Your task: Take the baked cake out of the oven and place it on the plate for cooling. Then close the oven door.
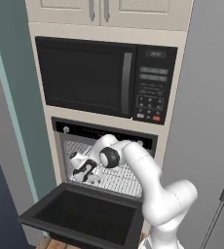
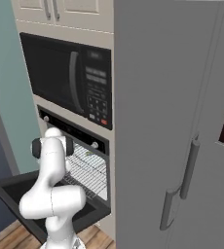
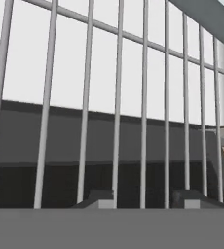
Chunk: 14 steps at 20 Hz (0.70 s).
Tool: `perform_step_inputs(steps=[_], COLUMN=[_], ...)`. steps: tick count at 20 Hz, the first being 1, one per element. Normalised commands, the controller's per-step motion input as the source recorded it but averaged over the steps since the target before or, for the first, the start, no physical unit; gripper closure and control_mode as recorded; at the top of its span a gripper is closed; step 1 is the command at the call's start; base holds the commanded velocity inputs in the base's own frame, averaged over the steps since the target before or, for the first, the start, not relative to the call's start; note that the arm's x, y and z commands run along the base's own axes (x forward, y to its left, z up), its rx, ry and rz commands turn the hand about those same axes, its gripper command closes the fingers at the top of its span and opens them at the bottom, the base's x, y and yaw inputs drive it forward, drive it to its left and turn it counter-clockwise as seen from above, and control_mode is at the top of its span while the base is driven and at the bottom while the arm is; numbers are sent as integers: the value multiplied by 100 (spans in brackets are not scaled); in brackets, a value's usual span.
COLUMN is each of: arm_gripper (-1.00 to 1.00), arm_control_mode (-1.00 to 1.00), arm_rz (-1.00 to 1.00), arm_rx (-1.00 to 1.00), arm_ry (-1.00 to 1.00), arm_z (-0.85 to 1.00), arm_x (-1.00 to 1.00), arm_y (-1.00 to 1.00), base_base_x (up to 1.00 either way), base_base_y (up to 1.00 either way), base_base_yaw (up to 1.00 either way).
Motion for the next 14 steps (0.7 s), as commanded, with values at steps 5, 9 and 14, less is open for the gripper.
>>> perform_step_inputs(steps=[5,9,14], arm_gripper=[-100,-100,-100], arm_control_mode=[-100,-100,-100], arm_rz=[0,0,1], arm_rx=[0,0,0], arm_ry=[11,13,16], arm_z=[-100,-100,-100], arm_x=[-100,-100,-100], arm_y=[99,100,100], base_base_x=[0,0,0], base_base_y=[0,0,0], base_base_yaw=[0,0,0])
